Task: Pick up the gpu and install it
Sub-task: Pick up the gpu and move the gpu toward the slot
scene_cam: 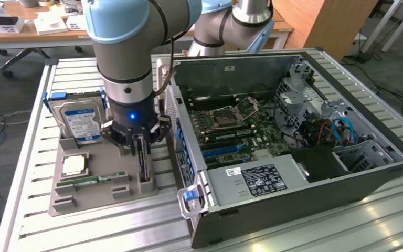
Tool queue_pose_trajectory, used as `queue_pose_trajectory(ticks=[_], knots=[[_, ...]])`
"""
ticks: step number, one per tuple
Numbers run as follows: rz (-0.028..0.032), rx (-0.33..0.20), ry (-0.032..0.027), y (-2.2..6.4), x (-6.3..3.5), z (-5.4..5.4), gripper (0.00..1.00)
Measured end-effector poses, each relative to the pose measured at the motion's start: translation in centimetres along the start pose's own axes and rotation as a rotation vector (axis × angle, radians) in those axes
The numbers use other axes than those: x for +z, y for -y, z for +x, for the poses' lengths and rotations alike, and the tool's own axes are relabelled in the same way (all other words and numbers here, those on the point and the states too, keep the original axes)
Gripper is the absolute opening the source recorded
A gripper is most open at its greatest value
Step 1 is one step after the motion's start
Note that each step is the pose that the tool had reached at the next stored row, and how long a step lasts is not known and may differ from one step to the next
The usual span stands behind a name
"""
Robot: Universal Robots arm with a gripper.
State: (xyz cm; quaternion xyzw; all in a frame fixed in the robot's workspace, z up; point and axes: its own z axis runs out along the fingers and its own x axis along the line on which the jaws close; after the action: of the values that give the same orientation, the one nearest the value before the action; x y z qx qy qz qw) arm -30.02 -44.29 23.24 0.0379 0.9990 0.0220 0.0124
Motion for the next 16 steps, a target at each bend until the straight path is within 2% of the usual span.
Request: queue_pose_trajectory(ticks=[16], knots=[[0.0028, 0.002, -0.0004, 0.12, -0.10, -0.08, 0.39]])
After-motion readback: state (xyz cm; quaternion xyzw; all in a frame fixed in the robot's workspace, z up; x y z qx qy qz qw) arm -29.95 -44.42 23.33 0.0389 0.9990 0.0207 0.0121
